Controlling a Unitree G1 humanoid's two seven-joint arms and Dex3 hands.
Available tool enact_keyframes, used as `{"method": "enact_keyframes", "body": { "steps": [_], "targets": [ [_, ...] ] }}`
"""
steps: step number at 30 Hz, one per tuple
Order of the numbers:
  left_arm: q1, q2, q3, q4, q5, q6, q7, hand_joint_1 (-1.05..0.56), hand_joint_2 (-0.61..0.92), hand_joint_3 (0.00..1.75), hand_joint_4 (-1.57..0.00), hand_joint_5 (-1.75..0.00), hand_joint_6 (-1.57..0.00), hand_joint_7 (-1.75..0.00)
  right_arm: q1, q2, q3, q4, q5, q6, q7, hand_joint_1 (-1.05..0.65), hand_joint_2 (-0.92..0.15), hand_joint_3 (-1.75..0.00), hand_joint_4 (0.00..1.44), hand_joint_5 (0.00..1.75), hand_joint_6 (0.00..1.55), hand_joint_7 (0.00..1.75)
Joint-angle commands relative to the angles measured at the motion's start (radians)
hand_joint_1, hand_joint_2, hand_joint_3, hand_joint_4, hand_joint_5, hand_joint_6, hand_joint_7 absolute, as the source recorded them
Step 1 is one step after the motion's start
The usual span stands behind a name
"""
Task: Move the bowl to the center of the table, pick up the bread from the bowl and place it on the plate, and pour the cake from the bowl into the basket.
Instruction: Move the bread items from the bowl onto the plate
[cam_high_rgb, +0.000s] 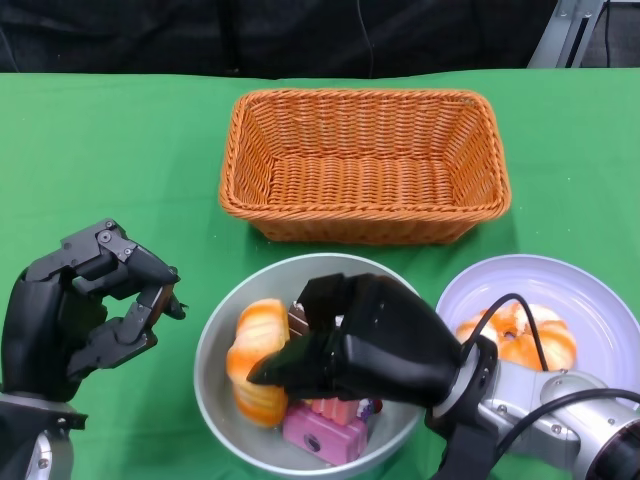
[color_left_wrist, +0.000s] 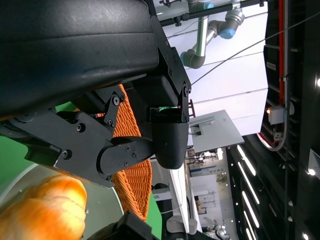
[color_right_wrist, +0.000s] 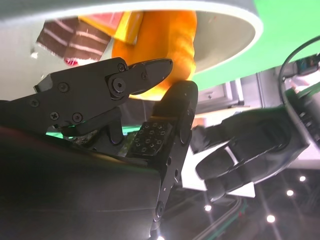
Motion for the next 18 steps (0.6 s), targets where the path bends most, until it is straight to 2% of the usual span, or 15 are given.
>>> {"method": "enact_keyframes", "body": {
  "steps": [1, 4, 5, 7, 8, 14, 18],
  "targets": [
    [-0.005, 0.017, 0.011, 0.006, -0.013, -0.002, -0.012, -0.12, 0.75, 0.69, -0.88, -1.43, -0.91, -1.12, -0.021, -0.011, -0.015, 0.005, 0.01, -0.02, -0.018, -0.28, -0.92, -0.02, 0.8, 1.4, 1.17, 0.12],
    [-0.006, 0.018, 0.014, 0.014, -0.008, -0.013, -0.011, -0.13, 0.75, 0.67, -0.88, -1.42, -0.9, -1.12, -0.02, -0.009, -0.023, 0.002, 0.014, -0.019, -0.02, -0.29, -0.92, -0.03, 0.82, 1.37, 1.15, 0.16],
    [-0.006, 0.018, 0.015, 0.014, -0.008, -0.013, -0.011, -0.14, 0.75, 0.67, -0.88, -1.42, -0.9, -1.12, -0.021, -0.01, -0.025, 0.0, 0.014, -0.02, -0.022, -0.29, -0.92, -0.03, 0.82, 1.39, 1.11, 0.23],
    [-0.007, 0.018, 0.016, 0.015, -0.009, -0.014, -0.014, -0.13, 0.76, 0.66, -0.88, -1.42, -0.9, -1.11, -0.02, -0.012, -0.03, -0.005, 0.012, -0.02, -0.025, -0.29, -0.92, -0.02, 0.81, 1.41, 0.93, 0.59],
    [-0.008, 0.019, 0.016, 0.017, -0.008, -0.017, -0.016, -0.13, 0.76, 0.65, -0.88, -1.42, -0.9, -1.11, -0.019, -0.013, -0.033, -0.008, 0.012, -0.02, -0.028, -0.29, -0.92, -0.03, 0.82, 1.39, 0.89, 0.66],
    [-0.007, 0.02, 0.019, 0.016, -0.009, -0.008, -0.016, -0.13, 0.77, 0.64, -0.88, -1.42, -0.9, -1.11, -0.016, -0.021, -0.049, -0.019, 0.016, -0.039, -0.025, -0.28, -0.92, -0.02, 0.84, 1.37, 0.87, 0.71],
    [-0.008, 0.022, 0.02, 0.021, -0.016, -0.012, -0.029, -0.12, 0.78, 0.64, -0.87, -1.44, -0.9, -1.11, -0.02, -0.021, -0.056, -0.023, 0.011, -0.043, -0.035, -0.28, -0.92, -0.02, 0.86, 1.3, 0.88, 0.65]
  ]
}}
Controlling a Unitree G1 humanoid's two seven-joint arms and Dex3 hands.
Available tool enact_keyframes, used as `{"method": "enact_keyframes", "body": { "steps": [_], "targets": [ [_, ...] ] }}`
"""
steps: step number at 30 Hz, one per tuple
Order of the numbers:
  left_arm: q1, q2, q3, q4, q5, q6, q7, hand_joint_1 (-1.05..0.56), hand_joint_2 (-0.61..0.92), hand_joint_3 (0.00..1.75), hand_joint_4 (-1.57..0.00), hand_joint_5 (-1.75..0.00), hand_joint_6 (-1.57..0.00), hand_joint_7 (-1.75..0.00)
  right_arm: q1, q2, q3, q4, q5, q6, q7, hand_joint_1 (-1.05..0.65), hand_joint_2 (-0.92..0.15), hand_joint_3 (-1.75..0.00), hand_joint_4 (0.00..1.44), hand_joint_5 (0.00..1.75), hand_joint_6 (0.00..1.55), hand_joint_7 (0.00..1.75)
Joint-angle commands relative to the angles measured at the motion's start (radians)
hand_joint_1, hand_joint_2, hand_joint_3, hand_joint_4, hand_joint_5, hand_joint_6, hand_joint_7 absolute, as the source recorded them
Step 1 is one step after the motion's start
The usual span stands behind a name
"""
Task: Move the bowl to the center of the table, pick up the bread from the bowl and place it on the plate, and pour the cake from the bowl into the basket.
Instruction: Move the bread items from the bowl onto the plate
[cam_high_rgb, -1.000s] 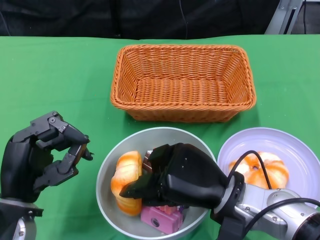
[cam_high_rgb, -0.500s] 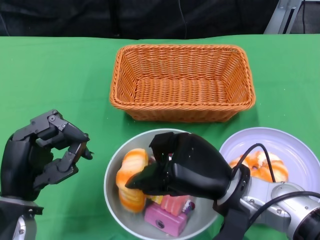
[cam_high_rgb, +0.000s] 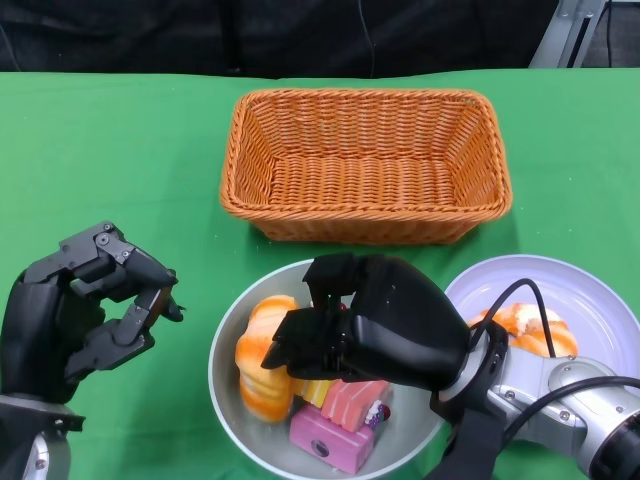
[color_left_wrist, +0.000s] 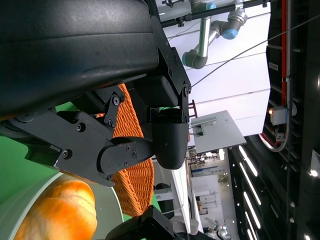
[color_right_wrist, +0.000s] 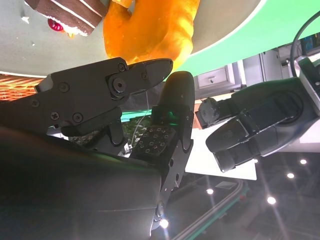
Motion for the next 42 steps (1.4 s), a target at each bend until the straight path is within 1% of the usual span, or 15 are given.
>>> {"method": "enact_keyframes", "body": {
  "steps": [1, 5, 6, 7, 8, 10, 12, 14, 17, 19, 22, 25, 29, 33, 42],
  "targets": [
    [-0.006, 0.02, 0.012, 0.005, -0.014, -0.01, -0.013, -0.12, 0.78, 0.64, -0.87, -1.44, -0.9, -1.11, -0.011, -0.017, -0.019, -0.018, 0.013, -0.008, -0.007, -0.29, -0.92, -0.02, 0.86, 1.3, 0.88, 0.64],
    [-0.005, 0.019, 0.013, 0.006, -0.014, -0.007, -0.016, -0.13, 0.78, 0.64, -0.85, -1.45, -0.9, -1.1, -0.002, -0.022, -0.022, -0.033, 0.014, 0.009, 0.021, -0.28, -0.91, -0.01, 0.85, 1.34, 0.9, 0.64],
    [-0.004, 0.019, 0.013, 0.002, -0.014, -0.002, -0.014, -0.12, 0.78, 0.64, -0.85, -1.45, -0.91, -1.1, 0.002, -0.024, -0.02, -0.04, 0.007, 0.021, 0.029, -0.29, -0.91, -0.01, 0.85, 1.31, 0.9, 0.62],
    [-0.003, 0.018, 0.013, -0.001, -0.015, 0.002, -0.014, -0.12, 0.78, 0.64, -0.85, -1.45, -0.91, -1.1, 0.004, -0.025, -0.018, -0.044, 0.001, 0.031, 0.033, -0.3, -0.92, -0.01, 0.85, 1.25, 0.91, 0.52],
    [-0.003, 0.019, 0.013, -0.001, -0.013, 0.0, -0.013, -0.12, 0.78, 0.64, -0.86, -1.45, -0.91, -1.09, 0.006, -0.027, -0.016, -0.049, -0.003, 0.041, 0.04, -0.3, -0.92, -0.01, 0.85, 1.23, 0.94, 0.44],
    [-0.003, 0.019, 0.014, 0.0, -0.013, -0.004, -0.014, -0.12, 0.78, 0.64, -0.86, -1.45, -0.91, -1.09, 0.01, -0.028, -0.012, -0.056, -0.004, 0.058, 0.058, -0.32, -0.92, -0.01, 0.83, 1.11, 0.96, 0.2],
    [-0.005, 0.019, 0.016, 0.005, -0.02, -0.011, -0.022, -0.12, 0.78, 0.64, -0.86, -1.45, -0.91, -1.09, 0.015, -0.029, -0.009, -0.066, -0.005, 0.076, 0.076, -0.33, -0.91, 0.0, 0.81, 1.01, 0.95, 0.09],
    [-0.007, 0.018, 0.018, 0.008, -0.024, -0.013, -0.026, -0.12, 0.78, 0.64, -0.85, -1.44, -0.91, -1.09, 0.021, -0.034, -0.008, -0.082, -0.002, 0.093, 0.109, -0.35, -0.91, 0.0, 0.79, 0.89, 0.89, 0.02],
    [-0.013, 0.018, 0.022, 0.021, -0.029, -0.027, -0.036, -0.11, 0.79, 0.63, -0.85, -1.44, -0.9, -1.09, 0.033, -0.044, -0.011, -0.112, 0.017, 0.112, 0.182, -0.37, -0.9, 0.0, 0.76, 0.8, 0.78, 0.0],
    [-0.015, 0.019, 0.023, 0.026, -0.029, -0.031, -0.036, -0.12, 0.79, 0.62, -0.85, -1.45, -0.9, -1.1, 0.04, -0.049, -0.014, -0.13, 0.026, 0.12, 0.223, -0.41, -0.88, 0.0, 0.76, 0.65, 0.68, 0.0],
    [-0.016, 0.019, 0.024, 0.027, -0.035, -0.033, -0.042, -0.13, 0.81, 0.6, -0.85, -1.44, -0.9, -1.1, 0.052, -0.056, -0.019, -0.168, 0.034, 0.145, 0.297, -0.47, -0.87, 0.0, 0.77, 0.5, 0.57, 0.0],
    [-0.017, 0.019, 0.026, 0.028, -0.037, -0.028, -0.043, -0.13, 0.82, 0.58, -0.85, -1.44, -0.9, -1.1, 0.056, -0.06, -0.018, -0.19, 0.032, 0.163, 0.338, -0.51, -0.88, 0.0, 0.76, 0.4, 0.51, 0.0],
    [-0.015, 0.022, 0.027, 0.028, -0.04, -0.027, -0.05, -0.14, 0.85, 0.51, -0.83, -1.45, -0.89, -1.09, 0.066, -0.064, -0.012, -0.231, 0.009, 0.203, 0.379, -0.62, -0.88, 0.0, 0.75, 0.22, 0.51, 0.01],
    [-0.015, 0.021, 0.027, 0.027, -0.041, -0.027, -0.054, -0.14, 0.87, 0.46, -0.83, -1.44, -0.89, -1.09, 0.071, -0.052, -0.005, -0.23, 0.009, 0.211, 0.36, -0.65, -0.86, 0.0, 0.76, 0.18, 0.55, 0.01],
    [-0.021, 0.019, 0.037, 0.035, -0.016, -0.052, -0.028, -0.14, 0.89, 0.41, -0.84, -1.41, -0.88, -1.1, 0.072, -0.032, 0.01, -0.235, -0.022, 0.261, 0.374, -0.66, -0.86, 0.0, 0.78, 0.17, 0.54, 0.01]
  ]
}}
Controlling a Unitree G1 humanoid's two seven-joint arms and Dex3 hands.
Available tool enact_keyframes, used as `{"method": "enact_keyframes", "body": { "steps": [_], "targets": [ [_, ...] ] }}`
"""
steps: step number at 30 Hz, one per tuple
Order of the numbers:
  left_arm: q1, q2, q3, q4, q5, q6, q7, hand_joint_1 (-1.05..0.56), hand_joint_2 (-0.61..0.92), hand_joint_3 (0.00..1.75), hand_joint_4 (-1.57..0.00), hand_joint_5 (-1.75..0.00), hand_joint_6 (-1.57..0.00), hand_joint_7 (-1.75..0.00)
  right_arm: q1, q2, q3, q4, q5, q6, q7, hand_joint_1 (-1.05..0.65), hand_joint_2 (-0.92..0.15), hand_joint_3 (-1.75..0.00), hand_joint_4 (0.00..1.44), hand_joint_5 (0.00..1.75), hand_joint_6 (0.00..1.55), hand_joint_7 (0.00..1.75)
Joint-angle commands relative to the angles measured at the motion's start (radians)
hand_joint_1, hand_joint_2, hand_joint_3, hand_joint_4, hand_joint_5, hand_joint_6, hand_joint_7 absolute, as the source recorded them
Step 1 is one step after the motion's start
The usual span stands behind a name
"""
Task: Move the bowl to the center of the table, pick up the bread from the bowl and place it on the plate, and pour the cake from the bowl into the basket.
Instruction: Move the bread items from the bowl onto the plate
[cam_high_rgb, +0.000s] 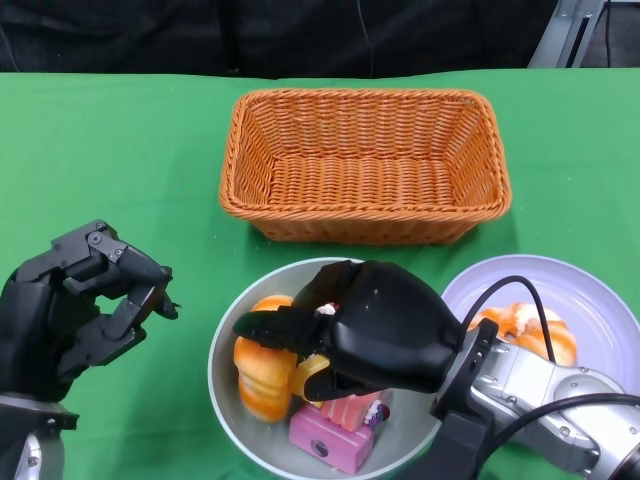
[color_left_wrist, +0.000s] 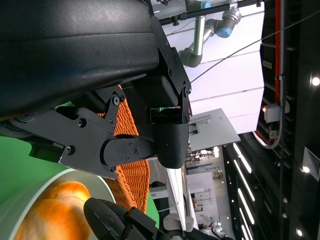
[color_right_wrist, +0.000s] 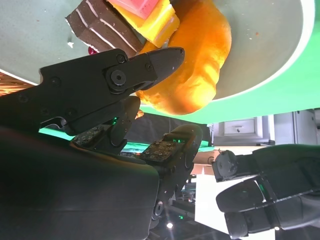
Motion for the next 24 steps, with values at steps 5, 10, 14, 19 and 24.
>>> {"method": "enact_keyframes", "body": {
  "steps": [5, 10, 14, 19, 24],
  "targets": [
    [-0.012, 0.02, 0.016, 0.014, -0.001, -0.036, 0.002, -0.14, 0.91, 0.4, -0.83, -1.44, -0.87, -1.13, 0.002, 0.008, 0.017, -0.004, -0.005, 0.024, 0.046, -0.63, -0.87, 0.0, 0.79, 0.15, 0.54, 0.0],
    [-0.007, 0.021, 0.015, 0.002, 0.02, -0.034, 0.021, -0.16, 0.91, 0.4, -0.83, -1.46, -0.88, -1.13, -0.004, 0.012, 0.029, 0.001, -0.013, 0.04, 0.075, -0.68, -0.83, 0.0, 0.81, 0.12, 0.56, 0.01],
    [-0.004, 0.021, 0.014, -0.007, 0.033, -0.037, 0.03, -0.16, 0.91, 0.4, -0.83, -1.48, -0.89, -1.13, -0.004, 0.019, 0.04, -0.003, -0.014, 0.062, 0.102, -0.71, -0.82, 0.0, 0.86, 0.13, 0.52, 0.0],
    [-0.009, 0.024, 0.014, 0.002, 0.033, -0.046, 0.025, -0.15, 0.91, 0.43, -0.83, -1.49, -0.88, -1.14, -0.02, 0.021, 0.05, -0.021, -0.018, 0.094, 0.187, -0.7, -0.84, -0.01, 0.84, 0.11, 0.42, 0.0],
    [-0.01, 0.024, 0.009, -0.003, -0.008, -0.024, -0.002, -0.15, 0.89, 0.44, -0.82, -1.48, -0.88, -1.13, -0.032, 0.026, 0.054, -0.036, -0.019, 0.124, 0.264, -0.72, -0.86, -0.01, 0.82, 0.09, 0.45, 0.02]
  ]
}}
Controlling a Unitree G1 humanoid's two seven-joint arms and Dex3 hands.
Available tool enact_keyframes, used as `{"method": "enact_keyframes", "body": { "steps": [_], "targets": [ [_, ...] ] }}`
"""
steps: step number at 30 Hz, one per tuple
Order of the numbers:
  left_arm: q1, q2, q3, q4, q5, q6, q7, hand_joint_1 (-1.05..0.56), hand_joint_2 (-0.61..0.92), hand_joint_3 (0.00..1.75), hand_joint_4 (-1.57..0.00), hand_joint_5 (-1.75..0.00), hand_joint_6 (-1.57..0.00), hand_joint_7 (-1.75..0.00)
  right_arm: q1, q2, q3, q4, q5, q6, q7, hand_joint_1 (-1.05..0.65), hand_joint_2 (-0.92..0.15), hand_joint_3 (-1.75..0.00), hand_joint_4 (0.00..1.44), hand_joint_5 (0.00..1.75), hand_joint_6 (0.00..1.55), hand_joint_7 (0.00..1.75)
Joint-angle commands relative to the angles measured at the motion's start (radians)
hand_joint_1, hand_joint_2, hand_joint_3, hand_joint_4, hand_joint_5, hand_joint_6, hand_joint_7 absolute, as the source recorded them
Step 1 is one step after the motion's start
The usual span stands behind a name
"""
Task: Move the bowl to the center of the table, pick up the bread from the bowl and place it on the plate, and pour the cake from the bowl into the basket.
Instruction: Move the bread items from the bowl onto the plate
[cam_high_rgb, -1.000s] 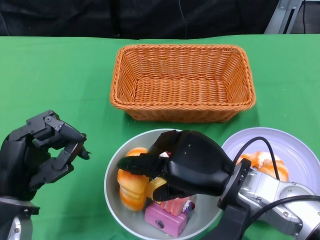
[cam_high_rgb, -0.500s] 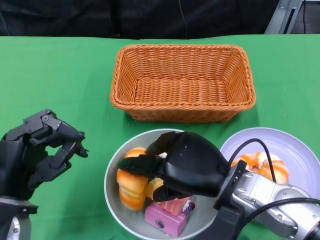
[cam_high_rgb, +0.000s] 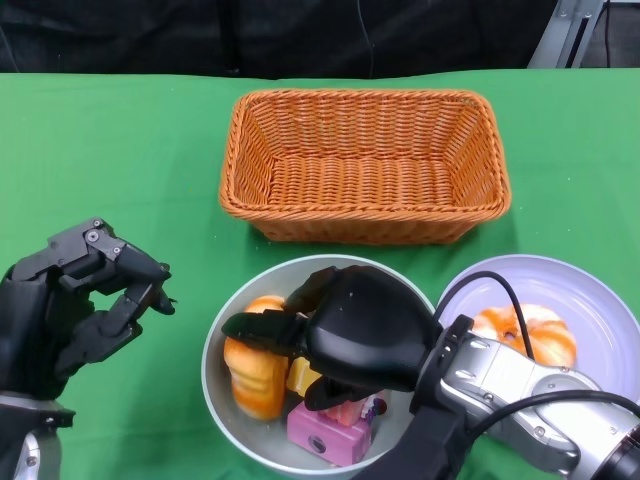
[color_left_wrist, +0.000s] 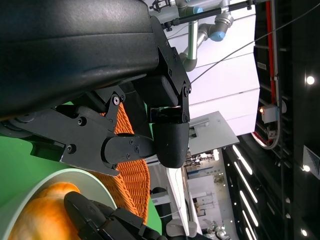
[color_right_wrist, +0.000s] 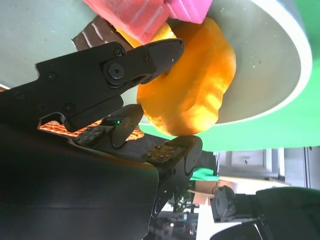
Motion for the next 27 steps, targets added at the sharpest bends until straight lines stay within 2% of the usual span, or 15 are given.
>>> {"method": "enact_keyframes", "body": {
  "steps": [1, 11, 20, 27],
  "targets": [
    [-0.004, 0.02, 0.005, -0.008, -0.022, 0.007, -0.014, -0.15, 0.89, 0.44, -0.83, -1.47, -0.88, -1.13, -0.01, -0.006, 0.017, -0.005, -0.019, 0.02, 0.056, -0.73, -0.86, -0.01, 0.82, 0.09, 0.46, 0.02],
    [-0.001, 0.022, 0.001, -0.01, -0.017, 0.002, -0.011, -0.14, 0.83, 0.57, -0.82, -1.5, -0.89, -1.13, -0.011, -0.003, 0.026, -0.016, -0.045, 0.054, 0.093, -0.77, -0.87, 0.0, 0.87, 0.09, 0.53, 0.02],
    [-0.005, 0.022, 0.003, 0.001, -0.017, -0.003, -0.011, -0.14, 0.81, 0.61, -0.83, -1.5, -0.89, -1.13, -0.004, 0.002, 0.039, -0.013, -0.05, 0.081, 0.088, -0.76, -0.88, -0.01, 0.84, 0.06, 0.59, 0.02],
    [-0.003, 0.018, 0.005, -0.001, -0.024, 0.006, -0.008, -0.13, 0.79, 0.64, -0.84, -1.48, -0.9, -1.12, 0.001, 0.014, 0.052, 0.005, -0.072, 0.104, 0.053, -0.71, -0.9, -0.01, 0.9, 0.07, 0.67, 0.02]
  ]
}}
